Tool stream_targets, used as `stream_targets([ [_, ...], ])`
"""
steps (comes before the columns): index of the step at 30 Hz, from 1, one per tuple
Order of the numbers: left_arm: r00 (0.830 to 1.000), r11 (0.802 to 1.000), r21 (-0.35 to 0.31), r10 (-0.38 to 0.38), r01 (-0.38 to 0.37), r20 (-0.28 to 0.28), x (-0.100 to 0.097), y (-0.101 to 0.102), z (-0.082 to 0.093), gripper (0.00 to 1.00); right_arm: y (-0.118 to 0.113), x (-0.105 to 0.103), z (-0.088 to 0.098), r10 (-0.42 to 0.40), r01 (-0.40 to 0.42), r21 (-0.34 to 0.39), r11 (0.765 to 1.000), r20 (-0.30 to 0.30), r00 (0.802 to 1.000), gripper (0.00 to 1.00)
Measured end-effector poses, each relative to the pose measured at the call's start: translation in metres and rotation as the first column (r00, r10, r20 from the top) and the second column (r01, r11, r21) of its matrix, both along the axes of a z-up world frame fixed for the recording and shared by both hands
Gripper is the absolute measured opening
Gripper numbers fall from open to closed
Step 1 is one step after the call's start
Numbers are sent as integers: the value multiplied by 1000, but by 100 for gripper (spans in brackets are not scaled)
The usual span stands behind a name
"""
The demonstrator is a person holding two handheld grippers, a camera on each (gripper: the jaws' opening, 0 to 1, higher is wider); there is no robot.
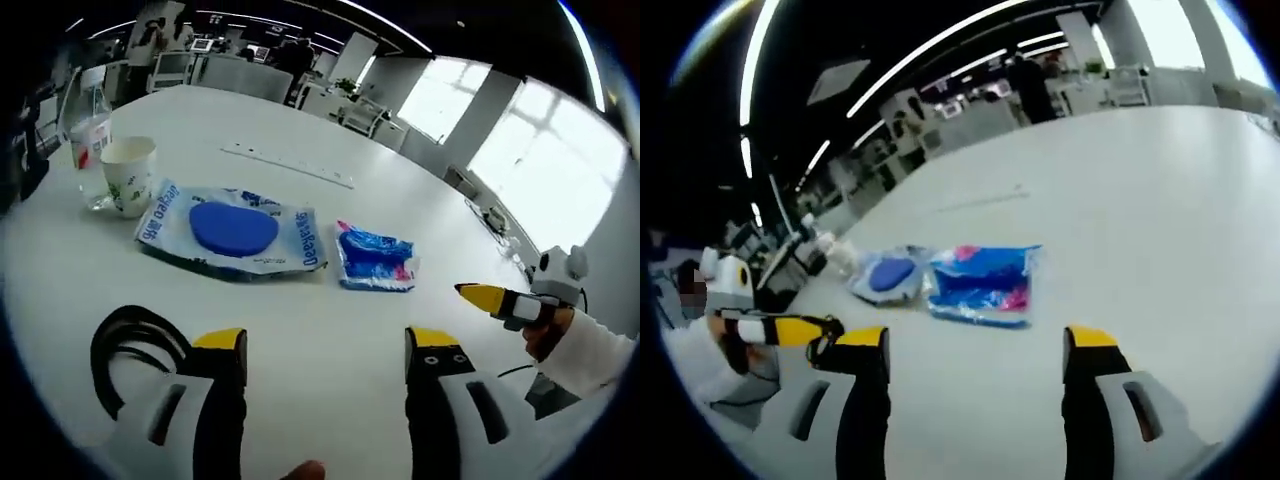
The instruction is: Arrange the tabletop items into an orderly group along one side of the table until the central work area is clear of visible clutter.
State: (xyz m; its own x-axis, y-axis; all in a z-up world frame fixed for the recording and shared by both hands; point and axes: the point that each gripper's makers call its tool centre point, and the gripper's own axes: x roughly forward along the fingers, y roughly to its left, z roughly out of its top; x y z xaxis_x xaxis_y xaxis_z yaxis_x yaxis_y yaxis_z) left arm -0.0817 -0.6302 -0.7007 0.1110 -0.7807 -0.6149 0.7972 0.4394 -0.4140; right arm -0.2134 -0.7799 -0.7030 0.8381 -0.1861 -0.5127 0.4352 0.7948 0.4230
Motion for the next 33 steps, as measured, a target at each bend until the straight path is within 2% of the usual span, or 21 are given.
stream_targets([
  [8,1000,1000,-2,21,-21,-5,4,13,0,68,16,-14,5,22,-22,14,1000,11,1000,68],
  [15,1000,1000,-4,25,-25,-13,3,15,-2,68,23,-23,-2,10,-10,36,999,-6,1000,66],
  [22,999,999,-6,33,-33,-9,6,18,-1,67,26,-22,0,9,-9,46,999,3,1000,65],
  [31,999,999,33,27,-28,18,11,29,-6,65,27,-21,4,-1,0,57,998,18,1000,63],
  [33,999,998,56,9,-11,42,14,32,-9,65,27,-21,4,0,-1,60,998,21,1000,63],
])
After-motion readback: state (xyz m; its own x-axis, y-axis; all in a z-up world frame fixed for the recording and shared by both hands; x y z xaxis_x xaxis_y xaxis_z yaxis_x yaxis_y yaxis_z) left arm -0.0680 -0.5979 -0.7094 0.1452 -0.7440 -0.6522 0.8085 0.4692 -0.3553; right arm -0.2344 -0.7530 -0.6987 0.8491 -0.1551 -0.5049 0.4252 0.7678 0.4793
